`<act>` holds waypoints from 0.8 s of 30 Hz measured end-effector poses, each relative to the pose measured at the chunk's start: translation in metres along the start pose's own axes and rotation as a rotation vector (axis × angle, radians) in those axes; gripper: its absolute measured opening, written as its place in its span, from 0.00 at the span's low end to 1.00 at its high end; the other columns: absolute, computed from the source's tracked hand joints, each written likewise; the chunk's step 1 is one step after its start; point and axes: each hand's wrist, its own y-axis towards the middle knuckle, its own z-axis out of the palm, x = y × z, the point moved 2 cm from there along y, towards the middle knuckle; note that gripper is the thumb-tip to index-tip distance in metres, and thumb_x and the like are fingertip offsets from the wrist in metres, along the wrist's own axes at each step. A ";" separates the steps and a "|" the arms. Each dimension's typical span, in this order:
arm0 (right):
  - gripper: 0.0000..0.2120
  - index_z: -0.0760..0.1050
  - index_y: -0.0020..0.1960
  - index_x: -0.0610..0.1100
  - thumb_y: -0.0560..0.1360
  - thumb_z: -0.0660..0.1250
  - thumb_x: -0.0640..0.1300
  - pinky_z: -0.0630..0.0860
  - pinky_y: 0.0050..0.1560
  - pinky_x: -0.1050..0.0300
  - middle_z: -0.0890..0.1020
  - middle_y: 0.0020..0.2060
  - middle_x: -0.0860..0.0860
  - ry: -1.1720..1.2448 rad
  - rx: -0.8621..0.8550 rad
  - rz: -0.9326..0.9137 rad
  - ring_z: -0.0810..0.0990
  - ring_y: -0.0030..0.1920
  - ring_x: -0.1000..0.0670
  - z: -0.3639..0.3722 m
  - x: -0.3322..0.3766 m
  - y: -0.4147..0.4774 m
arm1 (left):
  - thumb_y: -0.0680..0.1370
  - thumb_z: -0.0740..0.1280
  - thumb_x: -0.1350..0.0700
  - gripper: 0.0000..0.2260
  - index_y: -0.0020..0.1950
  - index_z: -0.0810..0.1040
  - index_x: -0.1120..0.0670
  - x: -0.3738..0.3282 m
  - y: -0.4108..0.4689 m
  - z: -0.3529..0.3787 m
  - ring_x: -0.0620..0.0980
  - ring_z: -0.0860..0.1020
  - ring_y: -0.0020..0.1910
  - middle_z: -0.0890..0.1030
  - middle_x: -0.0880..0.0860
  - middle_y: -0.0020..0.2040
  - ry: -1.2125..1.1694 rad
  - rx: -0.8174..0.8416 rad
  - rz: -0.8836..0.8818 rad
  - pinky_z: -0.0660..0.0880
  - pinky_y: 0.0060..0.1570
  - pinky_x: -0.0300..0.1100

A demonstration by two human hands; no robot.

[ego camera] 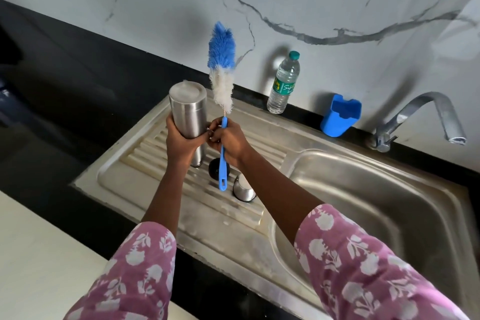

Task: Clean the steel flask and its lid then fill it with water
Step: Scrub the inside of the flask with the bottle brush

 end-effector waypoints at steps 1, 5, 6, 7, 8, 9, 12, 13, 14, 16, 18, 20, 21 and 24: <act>0.17 0.67 0.35 0.39 0.66 0.49 0.19 0.70 0.40 0.56 0.74 0.37 0.43 -0.009 0.002 0.000 0.70 0.34 0.50 0.001 0.001 0.000 | 0.57 0.79 0.49 0.43 0.68 0.64 0.53 0.000 0.000 0.000 0.49 0.79 0.53 0.78 0.52 0.57 -0.005 0.001 -0.009 0.78 0.52 0.51; 0.17 0.67 0.35 0.39 0.66 0.50 0.20 0.71 0.40 0.56 0.74 0.37 0.44 -0.020 0.006 0.008 0.70 0.34 0.51 0.004 0.004 0.002 | 0.58 0.79 0.50 0.43 0.69 0.63 0.52 0.000 0.001 -0.003 0.49 0.79 0.53 0.77 0.51 0.57 -0.014 0.013 -0.023 0.78 0.52 0.50; 0.17 0.67 0.35 0.39 0.66 0.50 0.20 0.70 0.40 0.56 0.73 0.36 0.44 -0.025 0.004 0.012 0.70 0.34 0.50 0.004 0.005 0.002 | 0.60 0.80 0.52 0.42 0.69 0.63 0.52 0.001 0.001 -0.004 0.49 0.79 0.53 0.77 0.51 0.57 -0.004 0.016 -0.021 0.77 0.53 0.50; 0.17 0.67 0.35 0.39 0.66 0.50 0.20 0.70 0.39 0.56 0.73 0.36 0.44 -0.028 0.001 0.015 0.70 0.33 0.50 0.004 0.005 0.002 | 0.62 0.80 0.55 0.41 0.70 0.63 0.52 0.002 0.001 -0.004 0.50 0.78 0.53 0.77 0.52 0.57 0.008 0.016 -0.017 0.77 0.53 0.50; 0.17 0.67 0.35 0.39 0.67 0.50 0.20 0.70 0.39 0.56 0.73 0.35 0.44 -0.027 0.001 0.016 0.69 0.33 0.50 0.005 0.005 0.001 | 0.63 0.80 0.57 0.40 0.70 0.63 0.53 0.002 0.000 -0.004 0.50 0.78 0.53 0.77 0.52 0.57 0.016 0.011 -0.013 0.77 0.53 0.50; 0.17 0.67 0.35 0.39 0.67 0.49 0.20 0.70 0.39 0.56 0.73 0.35 0.44 -0.023 0.001 0.016 0.69 0.33 0.50 0.005 0.005 0.001 | 0.64 0.79 0.58 0.39 0.69 0.63 0.53 0.002 0.000 -0.004 0.50 0.78 0.53 0.77 0.52 0.57 0.022 0.001 -0.007 0.77 0.53 0.49; 0.17 0.66 0.34 0.39 0.67 0.49 0.19 0.69 0.38 0.56 0.72 0.35 0.44 -0.006 0.000 0.015 0.69 0.33 0.50 0.007 0.004 -0.002 | 0.65 0.79 0.59 0.38 0.69 0.64 0.55 0.000 -0.004 -0.003 0.50 0.78 0.52 0.76 0.52 0.56 0.039 -0.026 0.006 0.76 0.49 0.44; 0.17 0.66 0.34 0.39 0.67 0.50 0.19 0.69 0.38 0.56 0.72 0.35 0.44 -0.002 -0.001 0.015 0.69 0.33 0.50 0.007 0.003 -0.003 | 0.64 0.79 0.58 0.38 0.69 0.64 0.55 0.000 -0.004 -0.003 0.50 0.78 0.51 0.76 0.52 0.56 0.040 -0.029 0.007 0.76 0.48 0.43; 0.17 0.66 0.34 0.39 0.67 0.50 0.19 0.70 0.38 0.55 0.72 0.35 0.44 -0.001 -0.002 0.015 0.69 0.33 0.50 0.007 0.003 -0.004 | 0.64 0.79 0.58 0.37 0.69 0.64 0.55 0.000 -0.005 -0.003 0.50 0.78 0.51 0.77 0.52 0.56 0.040 -0.031 0.007 0.76 0.48 0.43; 0.17 0.66 0.34 0.39 0.67 0.50 0.19 0.70 0.38 0.55 0.72 0.36 0.44 -0.009 -0.005 0.017 0.70 0.34 0.50 0.008 0.004 -0.004 | 0.64 0.79 0.58 0.38 0.69 0.64 0.54 0.000 -0.005 -0.004 0.49 0.78 0.51 0.77 0.51 0.56 0.043 -0.028 0.005 0.76 0.48 0.43; 0.17 0.66 0.34 0.39 0.67 0.50 0.20 0.71 0.38 0.55 0.72 0.36 0.44 -0.009 -0.011 0.024 0.70 0.34 0.50 0.008 0.005 -0.005 | 0.65 0.79 0.58 0.38 0.69 0.63 0.54 0.001 -0.006 -0.005 0.49 0.78 0.51 0.77 0.52 0.56 0.046 -0.016 0.002 0.75 0.48 0.43; 0.17 0.66 0.34 0.39 0.67 0.50 0.20 0.71 0.39 0.55 0.73 0.36 0.44 -0.016 -0.018 0.028 0.71 0.34 0.50 0.008 0.005 -0.006 | 0.65 0.79 0.58 0.38 0.70 0.63 0.54 0.001 -0.007 -0.005 0.48 0.78 0.51 0.76 0.51 0.56 0.037 -0.005 0.001 0.75 0.46 0.40; 0.17 0.66 0.34 0.39 0.67 0.50 0.20 0.71 0.39 0.54 0.73 0.37 0.45 -0.026 -0.019 0.029 0.71 0.34 0.50 0.008 0.006 -0.007 | 0.65 0.79 0.58 0.38 0.70 0.63 0.54 0.001 -0.007 -0.005 0.48 0.77 0.51 0.76 0.51 0.56 0.029 -0.004 0.002 0.74 0.46 0.39; 0.16 0.66 0.34 0.41 0.67 0.51 0.21 0.70 0.39 0.53 0.75 0.37 0.46 -0.074 -0.031 0.027 0.71 0.34 0.50 0.008 0.005 -0.008 | 0.64 0.79 0.59 0.39 0.70 0.63 0.54 0.000 -0.008 -0.007 0.46 0.77 0.50 0.76 0.50 0.56 -0.003 -0.007 0.011 0.74 0.44 0.35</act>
